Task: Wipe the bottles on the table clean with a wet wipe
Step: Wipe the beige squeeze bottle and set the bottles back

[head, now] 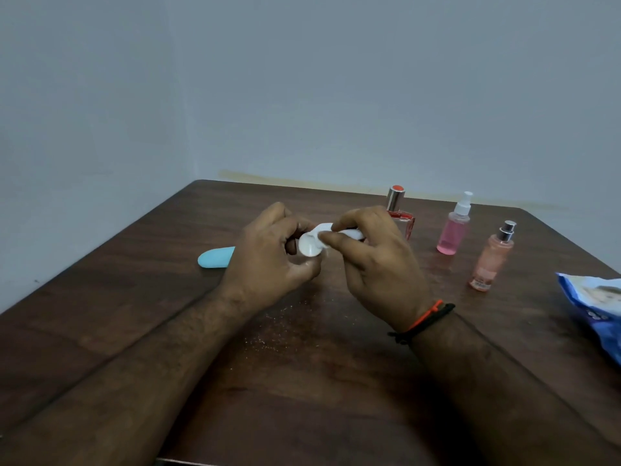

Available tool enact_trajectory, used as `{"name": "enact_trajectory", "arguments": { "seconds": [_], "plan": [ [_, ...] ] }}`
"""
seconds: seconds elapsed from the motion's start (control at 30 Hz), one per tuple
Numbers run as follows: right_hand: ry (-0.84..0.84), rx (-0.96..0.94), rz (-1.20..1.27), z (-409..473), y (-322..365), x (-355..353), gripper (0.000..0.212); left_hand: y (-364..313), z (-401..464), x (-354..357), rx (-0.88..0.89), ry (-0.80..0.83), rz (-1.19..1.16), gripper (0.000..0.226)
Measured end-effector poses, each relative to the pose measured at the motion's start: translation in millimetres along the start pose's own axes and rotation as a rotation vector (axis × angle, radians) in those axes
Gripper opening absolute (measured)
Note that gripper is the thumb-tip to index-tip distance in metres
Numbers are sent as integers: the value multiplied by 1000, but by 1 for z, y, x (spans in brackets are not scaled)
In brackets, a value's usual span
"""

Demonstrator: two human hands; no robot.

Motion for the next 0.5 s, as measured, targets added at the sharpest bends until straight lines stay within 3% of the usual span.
{"name": "enact_trajectory", "arguments": {
  "seconds": [0.13, 0.27, 0.4, 0.5],
  "plan": [
    [81, -62, 23, -3, 9, 9, 44, -2, -1, 0, 39, -15, 29, 30],
    [99, -110, 28, -3, 12, 13, 32, 1, 1, -3, 53, -25, 74, 31],
    [-8, -13, 16, -2, -5, -2, 27, 5, 5, -8, 11, -59, 85, 29],
    [-184, 186, 37, -1, -28, -21, 29, 18, 8, -17, -147, -140, 42, 26]
  ]
}}
Point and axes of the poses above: each hand's wrist, its own z-axis towards the middle knuckle, its own x-axis out of the palm, y = z × x, the point moved 8 cm from there along z, towards the middle knuckle, and after that the axes turned 15 degrees about -y, right-handed, at the moved point
